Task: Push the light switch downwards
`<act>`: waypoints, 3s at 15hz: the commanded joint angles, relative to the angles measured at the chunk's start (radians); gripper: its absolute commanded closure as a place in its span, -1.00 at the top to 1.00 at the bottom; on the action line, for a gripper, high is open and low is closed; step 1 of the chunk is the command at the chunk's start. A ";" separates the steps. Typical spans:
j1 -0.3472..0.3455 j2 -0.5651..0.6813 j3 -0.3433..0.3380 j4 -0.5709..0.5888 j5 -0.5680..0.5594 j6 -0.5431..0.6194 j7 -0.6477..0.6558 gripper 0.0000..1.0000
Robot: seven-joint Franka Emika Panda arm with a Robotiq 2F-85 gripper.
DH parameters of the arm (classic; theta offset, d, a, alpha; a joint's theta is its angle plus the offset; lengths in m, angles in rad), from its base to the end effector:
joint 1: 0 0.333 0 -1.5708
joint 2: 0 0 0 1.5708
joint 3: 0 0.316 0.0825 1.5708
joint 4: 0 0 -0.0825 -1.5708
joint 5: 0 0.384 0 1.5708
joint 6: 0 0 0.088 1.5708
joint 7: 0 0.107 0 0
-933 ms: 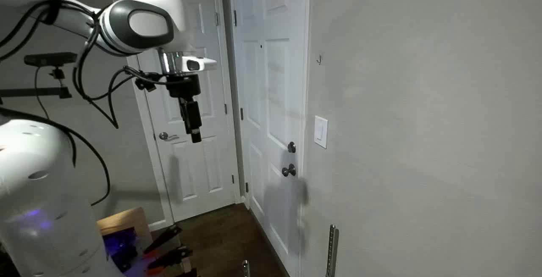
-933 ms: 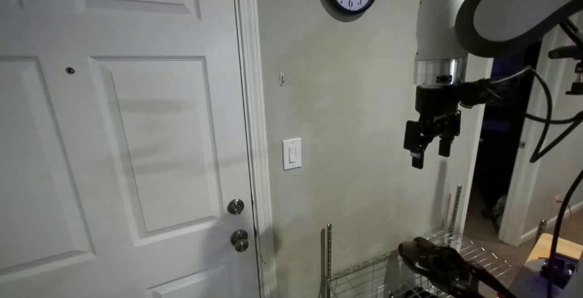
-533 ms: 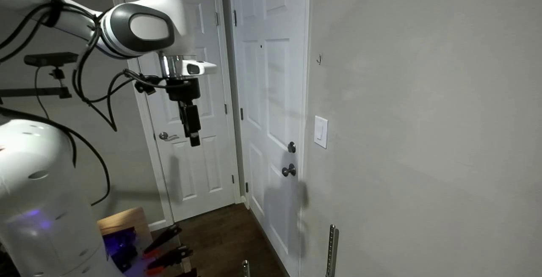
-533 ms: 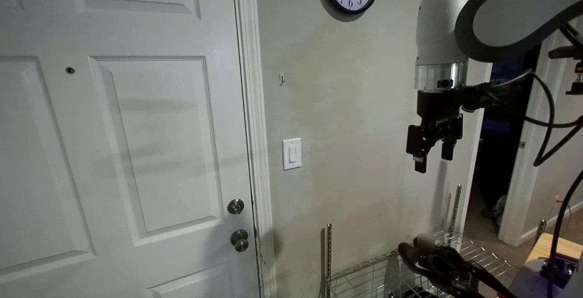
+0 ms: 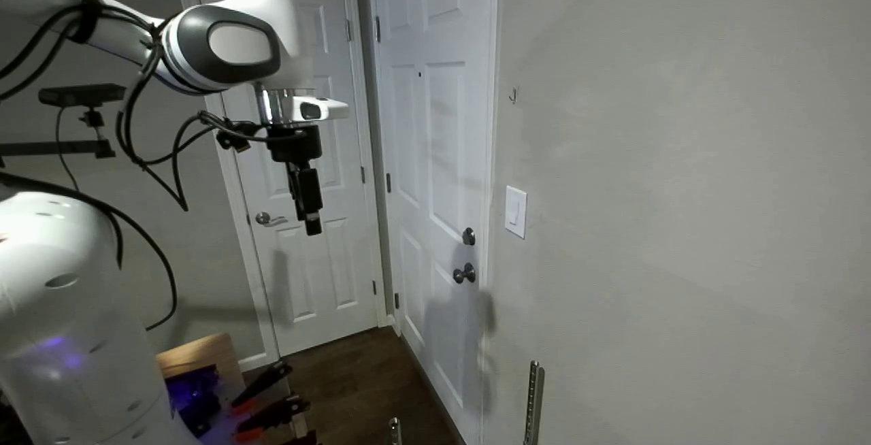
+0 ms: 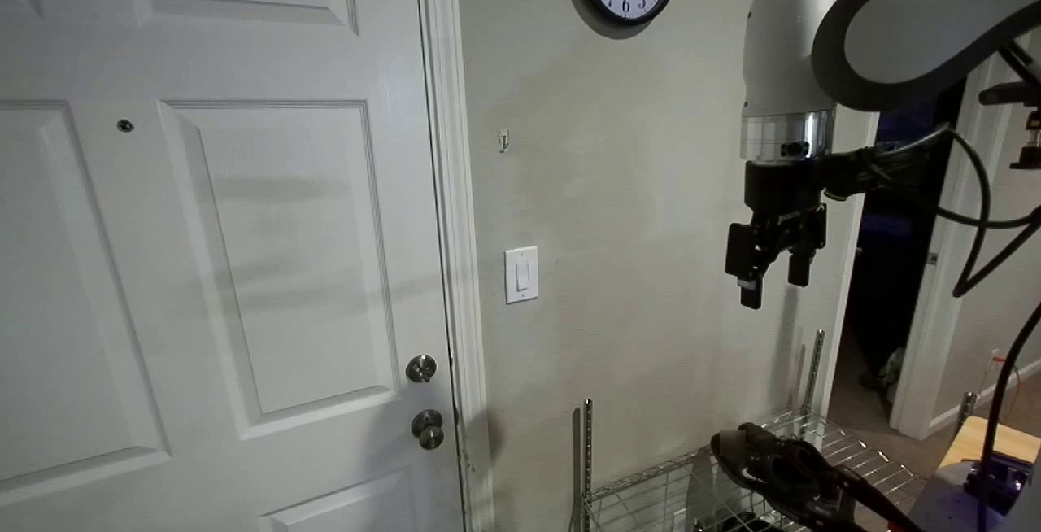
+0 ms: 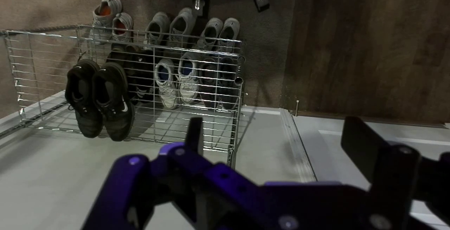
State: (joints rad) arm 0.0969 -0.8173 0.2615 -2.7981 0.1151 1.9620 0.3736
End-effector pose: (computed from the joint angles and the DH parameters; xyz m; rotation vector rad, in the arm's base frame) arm 0.2808 0.1046 0.4156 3.0439 -0.2205 -0.0045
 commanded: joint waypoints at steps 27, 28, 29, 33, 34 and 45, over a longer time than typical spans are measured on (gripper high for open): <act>-0.037 0.827 -0.096 0.612 -0.217 0.268 0.038 1.00; -0.034 0.858 -0.103 0.652 -0.222 0.261 0.044 1.00; -0.029 0.880 -0.110 0.683 -0.222 0.256 0.045 1.00; -0.005 0.968 -0.135 0.801 -0.222 0.228 0.042 1.00; -0.007 0.924 -0.141 0.740 -0.196 0.265 0.007 1.00; 0.006 0.971 -0.150 0.796 -0.195 0.245 0.006 1.00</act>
State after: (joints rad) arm 0.0817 0.1538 0.1338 -2.0036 -0.0845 2.2088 0.3832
